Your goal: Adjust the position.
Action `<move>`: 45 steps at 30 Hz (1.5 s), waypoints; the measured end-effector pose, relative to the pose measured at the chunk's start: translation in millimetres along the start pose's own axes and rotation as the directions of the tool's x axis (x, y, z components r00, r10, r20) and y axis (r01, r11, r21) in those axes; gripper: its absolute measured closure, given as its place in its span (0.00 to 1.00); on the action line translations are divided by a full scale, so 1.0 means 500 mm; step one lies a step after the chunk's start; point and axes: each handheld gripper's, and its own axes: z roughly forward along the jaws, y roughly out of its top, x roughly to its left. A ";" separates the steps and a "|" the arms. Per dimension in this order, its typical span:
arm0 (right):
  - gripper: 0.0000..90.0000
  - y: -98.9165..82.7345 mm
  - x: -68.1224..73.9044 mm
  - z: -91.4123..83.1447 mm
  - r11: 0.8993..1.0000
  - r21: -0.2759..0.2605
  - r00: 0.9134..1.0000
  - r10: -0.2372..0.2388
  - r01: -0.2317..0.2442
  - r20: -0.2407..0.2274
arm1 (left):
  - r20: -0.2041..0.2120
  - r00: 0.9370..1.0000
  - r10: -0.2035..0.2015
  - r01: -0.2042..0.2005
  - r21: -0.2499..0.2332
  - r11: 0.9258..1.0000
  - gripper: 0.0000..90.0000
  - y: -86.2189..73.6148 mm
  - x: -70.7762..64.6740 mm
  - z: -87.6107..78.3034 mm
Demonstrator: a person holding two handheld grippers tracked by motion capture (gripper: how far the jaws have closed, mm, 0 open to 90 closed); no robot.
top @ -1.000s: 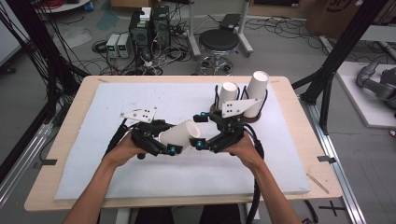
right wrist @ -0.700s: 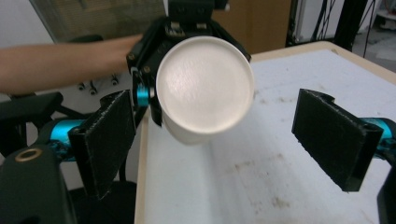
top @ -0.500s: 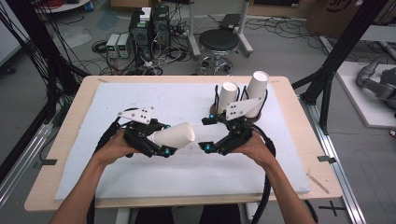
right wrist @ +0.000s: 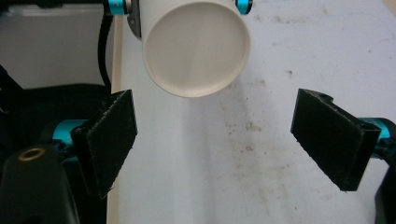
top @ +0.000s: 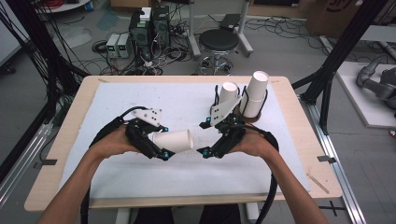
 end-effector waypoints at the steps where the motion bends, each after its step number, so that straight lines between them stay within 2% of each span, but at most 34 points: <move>1: 0.17 0.002 0.001 0.002 1.000 0.021 1.000 -0.002 0.002 0.000 | -0.001 1.000 -0.007 0.007 0.001 1.000 0.34 0.001 0.000 0.001; 5: 0.17 0.011 0.004 0.009 0.996 0.090 0.999 -0.030 0.029 0.011 | -0.004 1.000 -0.006 0.006 0.053 0.999 0.34 0.006 0.002 0.005; 9: 0.18 0.017 0.006 0.018 0.987 0.151 0.999 -0.053 0.051 0.011 | -0.002 1.000 -0.013 0.013 0.118 0.993 0.34 0.011 0.005 0.012; 12: 0.18 0.023 0.006 0.028 0.976 0.207 0.997 -0.079 0.075 0.011 | -0.008 1.000 -0.021 0.022 0.177 0.984 0.34 0.012 0.003 0.025; 14: 0.18 0.026 0.008 0.035 0.967 0.245 0.997 -0.074 0.070 0.007 | -0.008 1.000 -0.017 0.019 0.209 0.978 0.34 0.014 0.003 0.031; 16: 0.18 0.029 0.009 0.043 0.958 0.275 0.997 -0.083 0.080 0.001 | -0.010 1.000 -0.013 0.015 0.232 0.973 0.34 0.017 0.003 0.034; 17: 0.18 0.029 0.009 0.047 0.953 0.291 0.996 -0.086 0.083 0.000 | -0.013 1.000 -0.014 0.016 0.231 0.973 0.34 0.017 0.002 0.038; 18: 0.18 0.030 0.009 0.052 0.948 0.307 0.996 -0.089 0.085 0.002 | -0.015 1.000 -0.008 0.011 0.251 0.968 0.34 0.019 0.002 0.039; 22: 0.18 0.031 0.010 0.066 0.926 0.366 0.995 -0.095 0.090 -0.005 | -0.020 1.000 -0.003 0.009 0.281 0.960 0.34 0.021 0.001 0.045; 25: 0.18 0.030 0.010 0.072 0.918 0.384 0.995 -0.101 0.096 -0.008 | -0.032 0.999 0.002 0.008 0.310 0.951 0.34 0.018 0.003 0.046; 27: 0.18 0.029 0.010 0.075 0.914 0.394 0.995 -0.101 0.096 -0.007 | -0.032 0.999 0.000 0.010 0.318 0.948 0.34 0.017 0.004 0.046; 30: 0.18 0.028 0.010 0.076 0.911 0.400 0.994 -0.105 0.100 -0.011 | -0.032 0.999 0.000 0.010 0.310 0.951 0.34 0.018 0.004 0.047; 32: 0.18 0.029 0.011 0.079 0.911 0.399 0.994 -0.105 0.102 -0.014 | -0.030 1.000 0.003 0.007 0.313 0.950 0.34 0.019 0.002 0.051; 34: 0.18 0.032 0.013 0.084 0.908 0.404 0.994 -0.109 0.110 -0.024 | -0.025 1.000 0.011 -0.002 0.326 0.945 0.34 0.021 0.001 0.059; 40: 0.18 0.044 0.020 0.109 0.896 0.424 0.991 -0.126 0.134 -0.047 | -0.021 1.000 0.017 -0.009 0.339 0.941 0.34 0.029 0.000 0.077; 41: 0.18 0.046 0.021 0.112 0.894 0.427 0.991 -0.126 0.137 -0.052 | -0.019 1.000 0.023 -0.015 0.349 0.937 0.34 0.031 0.001 0.078; 42: 0.18 0.047 0.021 0.116 0.892 0.430 0.990 -0.131 0.142 -0.054 | -0.021 1.000 0.022 -0.013 0.346 0.938 0.34 0.031 0.001 0.080; 44: 0.18 0.051 0.023 0.124 0.890 0.432 0.989 -0.132 0.147 -0.064 | -0.023 0.999 0.027 -0.017 0.355 0.935 0.34 0.034 0.000 0.081; 45: 0.18 0.052 0.023 0.127 0.889 0.431 0.988 -0.137 0.153 -0.069 | -0.023 0.999 0.025 -0.015 0.351 0.936 0.34 0.035 -0.001 0.082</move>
